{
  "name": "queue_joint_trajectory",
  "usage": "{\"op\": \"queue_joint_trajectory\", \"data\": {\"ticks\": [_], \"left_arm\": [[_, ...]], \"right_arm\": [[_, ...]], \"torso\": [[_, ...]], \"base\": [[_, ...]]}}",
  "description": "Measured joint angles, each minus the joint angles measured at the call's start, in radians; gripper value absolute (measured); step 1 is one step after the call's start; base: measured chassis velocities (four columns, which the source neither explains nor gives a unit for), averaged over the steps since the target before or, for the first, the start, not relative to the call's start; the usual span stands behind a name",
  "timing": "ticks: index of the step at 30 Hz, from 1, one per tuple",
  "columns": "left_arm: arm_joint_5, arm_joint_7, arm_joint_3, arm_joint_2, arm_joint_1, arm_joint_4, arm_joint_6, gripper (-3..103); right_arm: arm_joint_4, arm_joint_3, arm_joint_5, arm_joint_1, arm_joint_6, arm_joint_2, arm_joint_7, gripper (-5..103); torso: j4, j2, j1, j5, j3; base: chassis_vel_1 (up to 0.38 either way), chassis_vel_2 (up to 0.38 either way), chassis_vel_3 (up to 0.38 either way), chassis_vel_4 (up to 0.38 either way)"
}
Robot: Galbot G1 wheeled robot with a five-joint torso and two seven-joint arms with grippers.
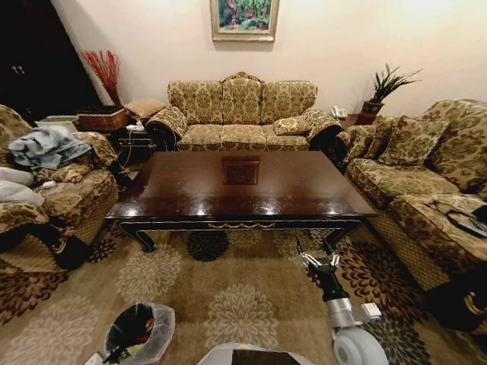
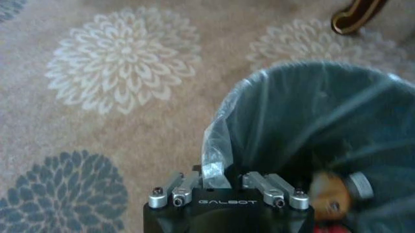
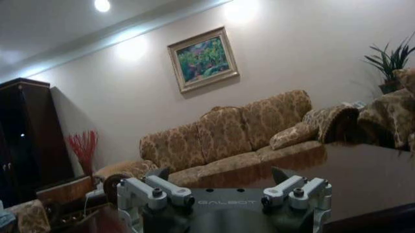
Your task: Move to the front of the table and place the trash on the table into the trash bin.
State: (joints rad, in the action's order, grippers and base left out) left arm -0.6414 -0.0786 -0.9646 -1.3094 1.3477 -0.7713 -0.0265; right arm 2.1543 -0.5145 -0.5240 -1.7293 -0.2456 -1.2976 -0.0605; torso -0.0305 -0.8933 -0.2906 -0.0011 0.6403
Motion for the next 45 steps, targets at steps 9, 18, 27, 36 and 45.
{"op": "queue_joint_trajectory", "data": {"ticks": [9, 18, 27, 36, 45], "left_arm": [[-0.019, 0.075, -0.013, -0.005, 0.194, -0.205, 0.091, 68], [-0.150, 0.159, -0.169, -0.090, 0.376, -0.538, 0.149, 100], [-0.137, 0.195, -0.289, -0.149, 0.447, -1.114, 0.250, 100], [-0.004, 0.171, -0.169, -0.223, 0.517, -1.578, 0.196, 100], [0.122, 0.154, 0.030, -0.179, 0.563, -1.689, 0.125, 100]], "right_arm": [[-0.021, 0.034, -0.025, 0.073, -0.005, -0.017, -0.005, 100], [-0.012, 0.082, 0.008, 0.071, 0.038, -0.018, 0.025, 100], [0.158, 0.097, 0.073, 0.090, 0.166, -0.006, 0.080, 100], [0.277, 0.120, 0.256, 0.048, 0.211, -0.046, 0.114, 100], [0.272, 0.085, 0.349, -0.021, 0.202, -0.093, 0.105, 100]], "torso": [[-0.0003, 0.000, 0.000, 0.0010, 0.000], [-0.0003, 0.000, 0.000, 0.0011, 0.000], [0.0001, 0.000, 0.000, 0.0014, 0.000], [0.0000, 0.000, 0.000, 0.0013, 0.000], [0.0000, 0.000, 0.000, 0.0011, 0.000]], "base": [[0.000, 0.000, 0.000, 0.000], [0.000, 0.000, 0.000, 0.000], [0.000, 0.000, 0.000, 0.000], [0.000, 0.000, 0.000, 0.000], [0.000, 0.000, 0.000, 0.000]]}}
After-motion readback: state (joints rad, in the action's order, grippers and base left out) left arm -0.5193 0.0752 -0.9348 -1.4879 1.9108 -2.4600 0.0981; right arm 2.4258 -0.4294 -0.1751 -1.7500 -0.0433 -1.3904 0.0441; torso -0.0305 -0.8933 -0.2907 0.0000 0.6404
